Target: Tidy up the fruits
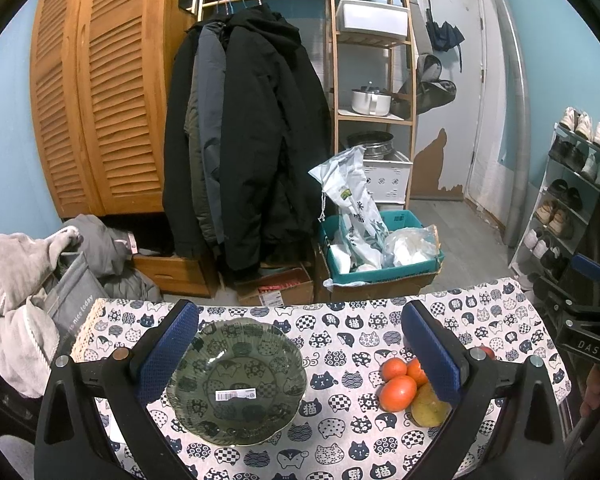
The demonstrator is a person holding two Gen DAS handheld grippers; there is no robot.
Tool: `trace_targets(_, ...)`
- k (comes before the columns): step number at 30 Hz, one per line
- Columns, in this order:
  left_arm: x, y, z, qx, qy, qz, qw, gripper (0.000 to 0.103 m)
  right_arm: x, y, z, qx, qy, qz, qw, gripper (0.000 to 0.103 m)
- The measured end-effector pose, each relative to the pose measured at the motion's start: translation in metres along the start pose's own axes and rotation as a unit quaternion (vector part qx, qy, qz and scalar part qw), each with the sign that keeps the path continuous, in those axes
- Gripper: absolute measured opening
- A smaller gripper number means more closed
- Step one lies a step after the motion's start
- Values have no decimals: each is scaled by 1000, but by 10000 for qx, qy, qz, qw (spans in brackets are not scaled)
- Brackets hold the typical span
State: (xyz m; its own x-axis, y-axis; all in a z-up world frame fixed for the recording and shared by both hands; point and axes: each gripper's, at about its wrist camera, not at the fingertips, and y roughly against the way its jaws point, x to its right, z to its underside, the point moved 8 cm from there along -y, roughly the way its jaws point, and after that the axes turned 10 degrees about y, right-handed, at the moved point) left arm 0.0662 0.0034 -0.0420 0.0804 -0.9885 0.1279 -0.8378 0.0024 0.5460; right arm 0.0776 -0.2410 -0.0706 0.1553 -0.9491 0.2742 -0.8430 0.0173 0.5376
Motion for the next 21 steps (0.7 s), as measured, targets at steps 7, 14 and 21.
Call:
trace_targets(7,1,2,-1,7,11,-5,10000,102,1,0,0,5,2,5,10000,93)
trace_targets(14,1,2,-1,7,16,-5,10000,102,1,-2,0,-20,-20,-36,10000,93)
trace_targets(21,2,6,-3,4,61,-13,10000,102,3,-3,-4,-82,-79,-153,9998,93)
